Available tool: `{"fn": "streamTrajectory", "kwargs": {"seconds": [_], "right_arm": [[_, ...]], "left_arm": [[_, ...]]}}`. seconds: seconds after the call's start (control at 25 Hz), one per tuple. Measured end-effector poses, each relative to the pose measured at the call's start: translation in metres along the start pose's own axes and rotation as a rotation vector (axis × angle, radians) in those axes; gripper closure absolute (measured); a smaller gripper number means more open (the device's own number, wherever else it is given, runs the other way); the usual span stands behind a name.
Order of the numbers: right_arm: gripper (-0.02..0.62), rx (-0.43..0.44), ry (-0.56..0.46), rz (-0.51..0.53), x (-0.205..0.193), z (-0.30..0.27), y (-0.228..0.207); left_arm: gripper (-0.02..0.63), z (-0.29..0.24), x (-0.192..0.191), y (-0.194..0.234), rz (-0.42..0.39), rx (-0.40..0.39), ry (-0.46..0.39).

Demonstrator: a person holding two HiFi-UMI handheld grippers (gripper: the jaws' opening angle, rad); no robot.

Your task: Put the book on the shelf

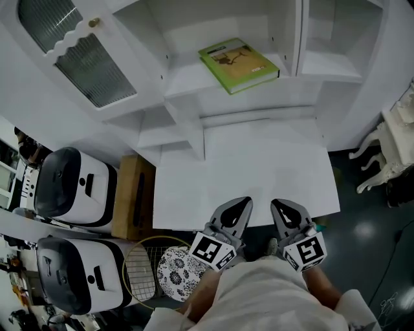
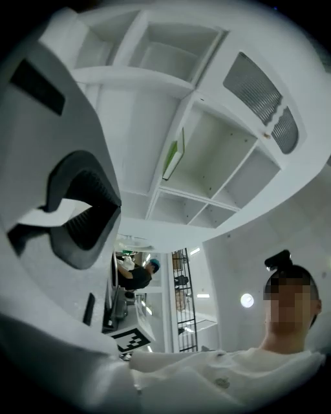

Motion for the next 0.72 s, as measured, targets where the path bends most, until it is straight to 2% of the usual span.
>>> {"fn": "streamTrajectory", "kwargs": {"seconds": [0.08, 0.2, 0.36, 0.72], "right_arm": [[0.577, 0.010, 0.008, 0.000, -0.002, -0.001, 0.000], [0.577, 0.017, 0.016, 0.015, -0.004, -0.002, 0.000], [0.578, 0.026, 0.024, 0.071, -0.004, -0.004, 0.002], [0.578, 0.009, 0.021, 0.063, 0.001, -0.004, -0.004]], "left_arm": [[0.603, 0.001, -0.001, -0.005, -0.045, -0.005, 0.012], [0.603, 0.000, -0.007, -0.006, -0.041, -0.023, 0.030], [0.603, -0.001, -0.009, -0.005, -0.075, -0.016, 0.046], [0.603, -0.010, -0.007, -0.007, -0.103, -0.035, 0.057]]}}
Point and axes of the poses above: the fingertips, and each gripper's own axes: z backward along the fingers, y to its left, x out of its top, the point moved 6 cm from there along z, backward along the fingers, and after that the axes turned 3 degrees about -z, right-handed, at the moved point
